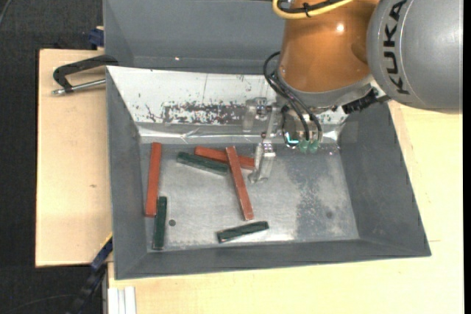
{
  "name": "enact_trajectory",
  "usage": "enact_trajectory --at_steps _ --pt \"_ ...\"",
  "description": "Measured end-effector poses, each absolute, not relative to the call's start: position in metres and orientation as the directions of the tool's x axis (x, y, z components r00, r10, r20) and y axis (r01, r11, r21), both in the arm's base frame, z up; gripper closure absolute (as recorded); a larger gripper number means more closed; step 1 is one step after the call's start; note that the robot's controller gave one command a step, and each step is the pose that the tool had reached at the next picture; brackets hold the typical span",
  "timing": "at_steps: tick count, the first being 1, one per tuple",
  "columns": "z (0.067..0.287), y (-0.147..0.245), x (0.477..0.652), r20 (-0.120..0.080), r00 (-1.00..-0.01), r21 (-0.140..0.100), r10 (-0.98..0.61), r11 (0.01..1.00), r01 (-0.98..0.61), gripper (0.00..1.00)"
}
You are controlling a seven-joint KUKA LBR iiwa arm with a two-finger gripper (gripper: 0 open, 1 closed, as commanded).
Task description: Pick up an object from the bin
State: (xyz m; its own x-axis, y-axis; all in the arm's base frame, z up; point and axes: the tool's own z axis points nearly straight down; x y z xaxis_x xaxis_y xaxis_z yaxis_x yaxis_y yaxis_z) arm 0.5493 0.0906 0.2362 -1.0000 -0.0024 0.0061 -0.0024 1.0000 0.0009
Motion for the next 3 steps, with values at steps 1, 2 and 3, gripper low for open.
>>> enact_trajectory --at_steps 1,2,3 --pt "0.072 0.088 0.581 -0.014 -0.998 0.005 0.057 0.998 0.057 0.0" --pt "0.102 0.087 0.576 -0.007 -0.986 0.004 0.169 0.986 0.169 0.0" --pt "0.104 0.079 0.591 -0.005 -0.88 0.004 0.475 0.88 0.475 0.0"
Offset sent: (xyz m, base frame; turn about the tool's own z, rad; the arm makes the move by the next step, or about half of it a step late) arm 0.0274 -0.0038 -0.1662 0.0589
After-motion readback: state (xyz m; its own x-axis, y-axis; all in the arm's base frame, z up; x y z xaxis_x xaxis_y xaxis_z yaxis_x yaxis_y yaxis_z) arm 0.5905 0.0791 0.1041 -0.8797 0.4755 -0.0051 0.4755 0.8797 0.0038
